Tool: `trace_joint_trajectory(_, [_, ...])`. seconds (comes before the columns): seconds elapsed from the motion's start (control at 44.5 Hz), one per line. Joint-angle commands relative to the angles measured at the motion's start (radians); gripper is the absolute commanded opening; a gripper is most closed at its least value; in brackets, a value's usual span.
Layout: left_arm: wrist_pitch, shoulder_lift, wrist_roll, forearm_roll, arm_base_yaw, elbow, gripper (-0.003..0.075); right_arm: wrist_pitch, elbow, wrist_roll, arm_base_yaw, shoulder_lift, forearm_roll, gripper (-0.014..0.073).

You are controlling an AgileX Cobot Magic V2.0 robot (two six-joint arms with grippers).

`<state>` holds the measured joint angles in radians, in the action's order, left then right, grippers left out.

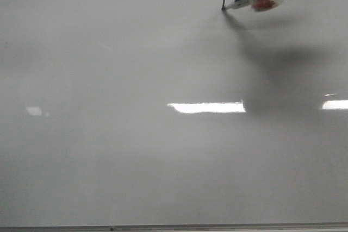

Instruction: Write number 7 on whiteboard

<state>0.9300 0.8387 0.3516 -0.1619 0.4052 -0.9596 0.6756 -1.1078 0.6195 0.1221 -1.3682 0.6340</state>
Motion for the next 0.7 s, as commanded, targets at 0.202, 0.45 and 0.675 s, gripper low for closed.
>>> trace_joint_trajectory(0.202, [-0.084, -0.006, -0.011, -0.019, -0.004, -0.025, 0.0438, 0.028, -0.035, 0.048, 0.012, 0.021, 0.008, -0.0067])
trace_joint_trajectory(0.45, [-0.051, 0.024, 0.186, -0.177, 0.015, -0.040, 0.0454, 0.268, -0.034, 0.243, 0.094, 0.170, 0.021, -0.0067])
trace_joint_trajectory(0.675, [0.087, 0.159, 0.484, -0.449, 0.108, -0.124, 0.0537, 0.504, -0.029, 0.384, 0.251, 0.235, 0.049, -0.0067])
